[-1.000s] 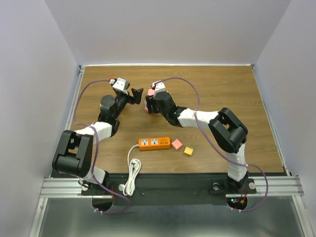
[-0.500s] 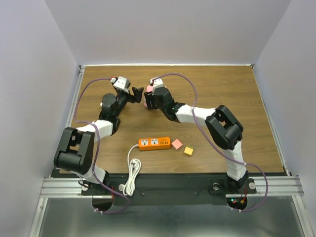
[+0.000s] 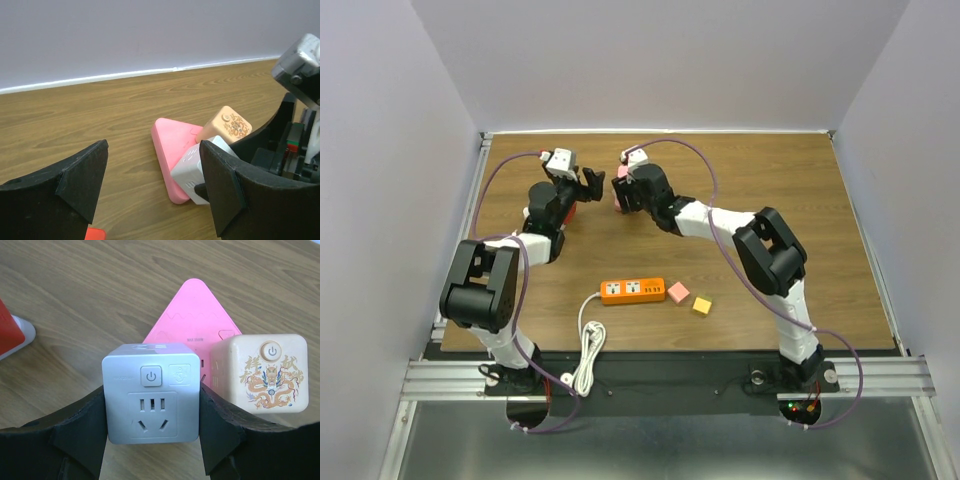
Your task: Insert the plug
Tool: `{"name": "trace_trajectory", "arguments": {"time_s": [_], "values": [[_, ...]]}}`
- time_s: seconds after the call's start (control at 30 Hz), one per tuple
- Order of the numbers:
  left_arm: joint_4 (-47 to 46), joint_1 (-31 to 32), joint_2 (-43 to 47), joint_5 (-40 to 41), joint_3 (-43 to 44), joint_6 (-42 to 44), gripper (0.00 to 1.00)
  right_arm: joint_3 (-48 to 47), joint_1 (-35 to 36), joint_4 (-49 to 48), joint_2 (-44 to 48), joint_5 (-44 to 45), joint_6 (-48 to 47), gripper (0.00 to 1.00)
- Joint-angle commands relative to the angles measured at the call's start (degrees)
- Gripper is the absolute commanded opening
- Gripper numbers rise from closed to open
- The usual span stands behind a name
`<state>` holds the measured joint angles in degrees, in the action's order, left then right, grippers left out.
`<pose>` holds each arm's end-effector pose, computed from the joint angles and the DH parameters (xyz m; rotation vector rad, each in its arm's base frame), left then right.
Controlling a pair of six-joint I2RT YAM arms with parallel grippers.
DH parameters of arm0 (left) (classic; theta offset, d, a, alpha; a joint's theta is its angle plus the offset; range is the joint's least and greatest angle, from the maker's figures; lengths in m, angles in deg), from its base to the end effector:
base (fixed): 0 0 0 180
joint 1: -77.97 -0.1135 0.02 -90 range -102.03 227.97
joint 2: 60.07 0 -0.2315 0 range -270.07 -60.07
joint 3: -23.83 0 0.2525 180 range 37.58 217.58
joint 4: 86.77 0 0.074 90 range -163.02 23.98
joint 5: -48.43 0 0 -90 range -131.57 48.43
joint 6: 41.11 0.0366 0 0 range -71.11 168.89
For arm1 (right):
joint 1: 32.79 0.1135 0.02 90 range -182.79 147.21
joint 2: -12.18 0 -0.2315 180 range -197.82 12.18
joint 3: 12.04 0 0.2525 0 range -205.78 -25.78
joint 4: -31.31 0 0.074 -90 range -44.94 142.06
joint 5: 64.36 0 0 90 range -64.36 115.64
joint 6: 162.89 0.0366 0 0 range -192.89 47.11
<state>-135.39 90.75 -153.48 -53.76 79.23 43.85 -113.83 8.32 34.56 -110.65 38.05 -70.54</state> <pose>0.3305 -0.0829 0.2093 0.2723 1.3751 -0.4061 0.3677 0.3105 0.1722 -0.5285 1.9233 0.2748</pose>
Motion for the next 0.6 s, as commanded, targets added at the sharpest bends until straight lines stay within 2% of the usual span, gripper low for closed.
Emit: {"name": "trace_trajectory", "arguments": {"time_s": [0.0,0.27,0.57], "values": [[-3.72,-1.52,-1.07,1.11,3.44,-2.78,0.84,-0.46,-0.94,8.39,-3.30,0.08,-4.54,0.00],[-4.86,-1.79,-1.43,-0.82,3.35,-2.96,0.84,7.45,-1.02,8.31,2.06,-6.86,-9.64,0.00],[-5.04,-1.79,-1.78,-2.14,3.61,-3.22,0.84,15.09,-1.20,8.04,9.70,-9.94,-11.14,0.01]]}}
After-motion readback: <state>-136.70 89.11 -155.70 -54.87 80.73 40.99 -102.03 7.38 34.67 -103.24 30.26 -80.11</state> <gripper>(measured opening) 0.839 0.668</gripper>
